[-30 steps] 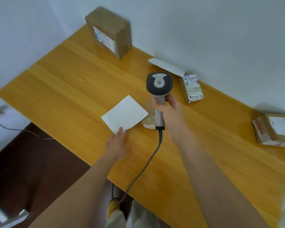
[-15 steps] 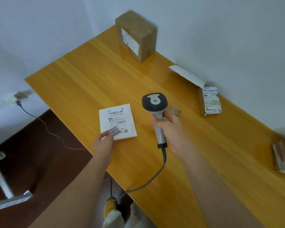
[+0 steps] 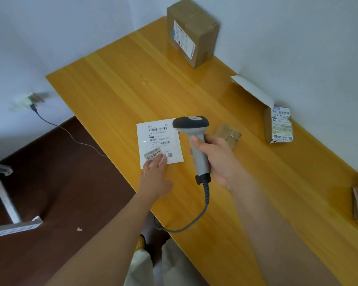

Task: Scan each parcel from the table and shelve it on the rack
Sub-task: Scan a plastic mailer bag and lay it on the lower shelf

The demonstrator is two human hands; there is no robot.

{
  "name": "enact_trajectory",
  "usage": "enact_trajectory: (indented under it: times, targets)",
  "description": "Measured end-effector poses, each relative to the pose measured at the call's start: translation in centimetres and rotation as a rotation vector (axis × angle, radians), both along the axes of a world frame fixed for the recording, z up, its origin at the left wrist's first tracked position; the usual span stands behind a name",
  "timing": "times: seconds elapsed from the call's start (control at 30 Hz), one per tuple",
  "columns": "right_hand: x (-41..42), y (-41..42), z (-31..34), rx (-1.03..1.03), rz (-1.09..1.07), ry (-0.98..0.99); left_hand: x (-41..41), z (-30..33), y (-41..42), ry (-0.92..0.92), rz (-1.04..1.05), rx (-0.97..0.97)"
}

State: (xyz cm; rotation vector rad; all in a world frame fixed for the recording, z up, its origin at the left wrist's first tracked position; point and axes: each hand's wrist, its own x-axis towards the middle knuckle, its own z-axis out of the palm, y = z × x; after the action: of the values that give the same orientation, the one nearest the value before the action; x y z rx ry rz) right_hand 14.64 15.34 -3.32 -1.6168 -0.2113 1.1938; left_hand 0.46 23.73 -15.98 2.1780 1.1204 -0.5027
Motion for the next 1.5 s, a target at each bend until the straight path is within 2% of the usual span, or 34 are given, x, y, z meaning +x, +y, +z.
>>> enact_trajectory:
  times: [0.17, 0.43, 1.07, 1.13, 1.23, 1.27, 1.33, 1.4, 1.5]
  targets:
    - [-0.9, 0.8, 1.7, 0.029, -0.011, 0.088, -0.1, 0.3, 1.0, 0.070, -0.098, -0.068]
    - [-2.2, 1.7, 4.8, -0.051, -0.064, 0.090, 0.5, 1.5, 2.0, 0.172, -0.166, -0.113]
    - [-2.2, -0.2, 9.3, -0.043, -0.077, 0.041, 0.6, 1.9, 2.0, 0.195, -0.200, -0.103]
    - [-2.2, -0.5, 9.3, -0.030, -0.077, 0.042, 0.6, 1.6, 2.1, 0.109, -0.101, -0.078]
    - [-2.0, -0.8, 8.6, -0.031, -0.075, 0.050, 0.6, 1.1, 2.2, -0.158, 0.263, 0.115]
    - [-1.9, -1.0, 8.2, -0.036, -0.074, 0.055, 0.5, 0.9, 2.2, -0.165, 0.385, 0.189]
    - [-1.6, -1.3, 7.2, -0.040, -0.066, 0.068, 0.3, 0.3, 2.4, -0.056, 0.592, 0.234]
    - [-1.6, -1.5, 6.0, -0.057, -0.057, 0.082, 0.2, -0.3, 2.7, 0.028, 0.715, 0.169]
    - [-2.0, -1.2, 4.1, -0.107, -0.045, 0.112, 0.1, -1.1, 3.4, 0.022, 0.821, 0.055]
